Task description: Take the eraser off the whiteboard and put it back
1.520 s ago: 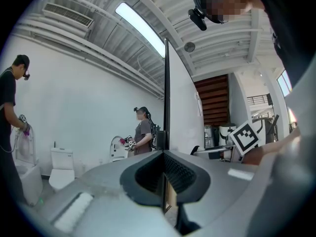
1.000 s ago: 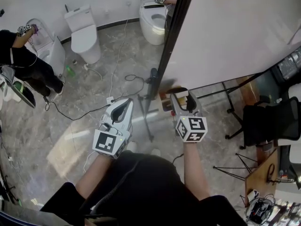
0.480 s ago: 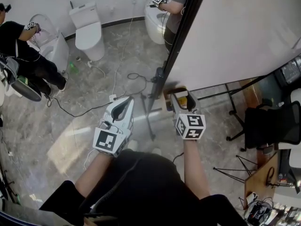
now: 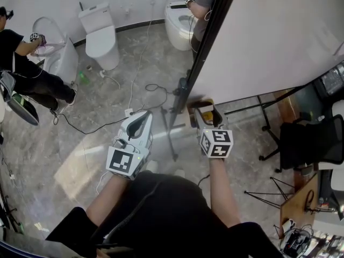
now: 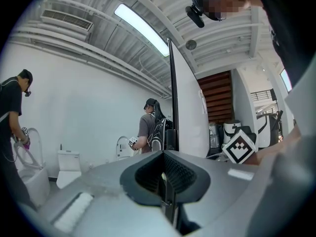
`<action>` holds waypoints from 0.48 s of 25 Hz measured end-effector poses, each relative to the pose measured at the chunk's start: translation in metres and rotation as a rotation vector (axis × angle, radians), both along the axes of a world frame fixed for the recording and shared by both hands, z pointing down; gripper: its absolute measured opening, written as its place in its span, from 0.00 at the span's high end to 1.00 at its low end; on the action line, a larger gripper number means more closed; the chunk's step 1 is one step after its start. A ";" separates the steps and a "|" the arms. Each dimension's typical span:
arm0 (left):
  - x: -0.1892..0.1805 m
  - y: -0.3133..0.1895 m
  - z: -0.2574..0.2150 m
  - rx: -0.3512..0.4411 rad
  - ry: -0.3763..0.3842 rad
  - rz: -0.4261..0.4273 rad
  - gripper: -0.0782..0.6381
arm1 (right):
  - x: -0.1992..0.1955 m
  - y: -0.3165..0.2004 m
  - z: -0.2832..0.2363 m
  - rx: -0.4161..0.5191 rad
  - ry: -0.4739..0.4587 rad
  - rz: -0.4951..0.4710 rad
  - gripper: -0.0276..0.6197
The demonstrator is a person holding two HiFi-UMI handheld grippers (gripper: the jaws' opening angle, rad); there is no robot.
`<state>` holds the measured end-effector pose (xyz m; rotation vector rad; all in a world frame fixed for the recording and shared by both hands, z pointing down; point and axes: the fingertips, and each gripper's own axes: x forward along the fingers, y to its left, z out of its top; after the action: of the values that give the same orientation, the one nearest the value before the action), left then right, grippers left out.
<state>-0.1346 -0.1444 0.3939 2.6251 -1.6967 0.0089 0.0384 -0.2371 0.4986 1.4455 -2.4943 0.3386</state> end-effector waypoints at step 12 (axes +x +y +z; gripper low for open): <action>-0.003 0.002 0.002 -0.007 0.001 -0.002 0.88 | -0.004 -0.003 0.004 -0.013 0.035 -0.001 0.54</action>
<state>-0.1378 -0.1423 0.3955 2.6180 -1.6961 0.0141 0.0345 -0.2398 0.5023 1.4322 -2.4603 0.3258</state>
